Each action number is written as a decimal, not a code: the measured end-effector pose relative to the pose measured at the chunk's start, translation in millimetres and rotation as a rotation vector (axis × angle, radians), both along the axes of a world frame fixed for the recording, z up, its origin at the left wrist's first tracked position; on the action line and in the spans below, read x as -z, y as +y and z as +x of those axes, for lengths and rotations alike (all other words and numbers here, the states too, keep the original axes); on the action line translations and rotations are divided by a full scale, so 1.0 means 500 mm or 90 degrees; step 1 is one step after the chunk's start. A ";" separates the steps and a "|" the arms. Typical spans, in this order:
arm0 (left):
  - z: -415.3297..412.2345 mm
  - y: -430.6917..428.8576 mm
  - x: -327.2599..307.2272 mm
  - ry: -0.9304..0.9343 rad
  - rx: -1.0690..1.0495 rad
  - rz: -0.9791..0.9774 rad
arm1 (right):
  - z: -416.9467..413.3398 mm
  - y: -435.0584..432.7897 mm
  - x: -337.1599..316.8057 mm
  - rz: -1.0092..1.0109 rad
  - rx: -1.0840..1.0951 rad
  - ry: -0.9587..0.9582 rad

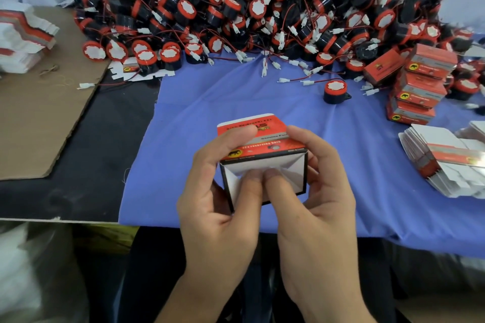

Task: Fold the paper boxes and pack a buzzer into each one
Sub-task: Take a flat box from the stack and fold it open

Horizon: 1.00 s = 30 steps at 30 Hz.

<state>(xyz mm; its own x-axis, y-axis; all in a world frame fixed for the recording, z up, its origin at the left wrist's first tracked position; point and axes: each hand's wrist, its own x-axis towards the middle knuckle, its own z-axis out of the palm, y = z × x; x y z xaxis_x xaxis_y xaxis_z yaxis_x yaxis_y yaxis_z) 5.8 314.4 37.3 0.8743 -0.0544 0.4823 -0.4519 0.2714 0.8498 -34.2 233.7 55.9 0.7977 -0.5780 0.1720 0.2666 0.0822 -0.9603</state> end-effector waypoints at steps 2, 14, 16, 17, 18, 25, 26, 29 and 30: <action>0.003 0.005 0.002 -0.008 0.036 0.001 | 0.000 0.000 -0.004 0.019 -0.008 -0.002; 0.010 0.016 -0.002 0.109 0.133 0.090 | -0.003 -0.036 0.006 0.195 -0.161 -0.016; 0.012 0.024 0.001 0.127 0.188 0.142 | -0.006 -0.041 0.008 0.137 -0.159 -0.040; 0.013 0.032 0.001 0.146 0.219 0.155 | -0.008 -0.044 0.009 0.094 -0.180 -0.057; 0.017 0.036 0.002 0.173 0.262 0.158 | -0.008 -0.047 0.010 0.048 -0.207 -0.070; 0.062 0.057 -0.001 0.104 0.261 0.395 | -0.013 -0.087 0.043 -0.557 -0.160 0.103; 0.066 0.056 0.000 0.112 0.227 0.395 | -0.009 -0.090 0.041 -0.578 -0.149 0.101; 0.079 0.061 0.016 0.202 0.234 0.251 | -0.002 -0.110 0.038 -0.626 0.004 0.067; 0.085 0.059 0.023 0.222 0.251 0.204 | 0.000 -0.120 0.043 -0.576 0.039 0.074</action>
<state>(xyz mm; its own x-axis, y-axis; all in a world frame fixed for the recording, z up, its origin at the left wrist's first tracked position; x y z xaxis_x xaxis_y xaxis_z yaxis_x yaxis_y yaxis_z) 48.2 344.1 25.8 0.8624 -0.5002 0.0773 -0.0501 0.0676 0.9965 -34.1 173.9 34.3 0.8106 -0.3036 0.5007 0.1439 -0.7257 -0.6728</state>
